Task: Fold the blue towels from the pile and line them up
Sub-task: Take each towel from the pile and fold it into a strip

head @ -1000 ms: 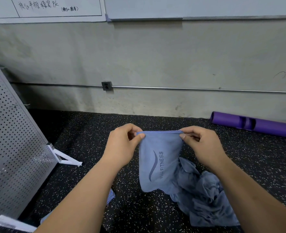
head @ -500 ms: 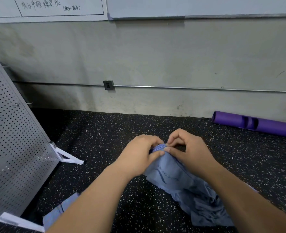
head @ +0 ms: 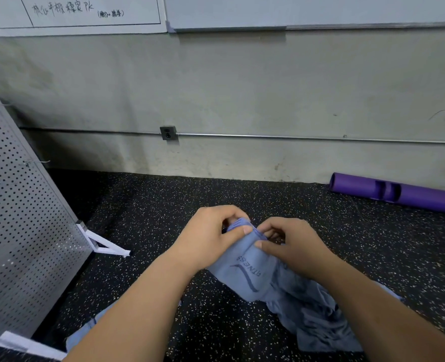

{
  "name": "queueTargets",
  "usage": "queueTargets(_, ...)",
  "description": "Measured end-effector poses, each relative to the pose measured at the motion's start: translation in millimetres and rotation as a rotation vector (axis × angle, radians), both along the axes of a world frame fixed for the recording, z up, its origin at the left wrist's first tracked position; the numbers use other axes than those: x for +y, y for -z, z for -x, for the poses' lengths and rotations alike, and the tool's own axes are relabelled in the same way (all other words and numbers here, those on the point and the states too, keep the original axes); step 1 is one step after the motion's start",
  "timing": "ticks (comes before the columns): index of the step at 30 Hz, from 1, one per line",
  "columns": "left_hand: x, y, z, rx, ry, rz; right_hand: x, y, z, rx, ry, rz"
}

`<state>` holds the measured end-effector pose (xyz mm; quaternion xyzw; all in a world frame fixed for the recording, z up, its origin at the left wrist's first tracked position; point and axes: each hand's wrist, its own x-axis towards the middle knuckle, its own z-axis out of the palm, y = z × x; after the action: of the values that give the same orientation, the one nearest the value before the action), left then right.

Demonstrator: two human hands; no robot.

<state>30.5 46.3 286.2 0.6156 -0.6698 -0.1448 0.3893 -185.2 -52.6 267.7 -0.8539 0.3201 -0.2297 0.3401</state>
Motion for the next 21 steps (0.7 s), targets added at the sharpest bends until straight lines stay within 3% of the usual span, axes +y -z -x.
queueTargets(3,0,-2,-1,0.048,-0.049,0.059,0,0,0,0.029,-0.021,0.028)
queueTargets(8,-1,-10,-15,0.245,-0.260,0.196,-20,14,14,0.333,0.036,0.071)
queueTargets(11,-2,-9,-30,0.409,-0.419,0.240,-31,18,25,0.365,0.080,0.060)
queueTargets(16,-4,0,-52,0.592,-0.600,0.230,-40,8,39,0.211,0.109,0.012)
queueTargets(21,-4,10,-64,0.618,-0.709,0.125,-39,-10,41,-0.095,0.202,-0.042)
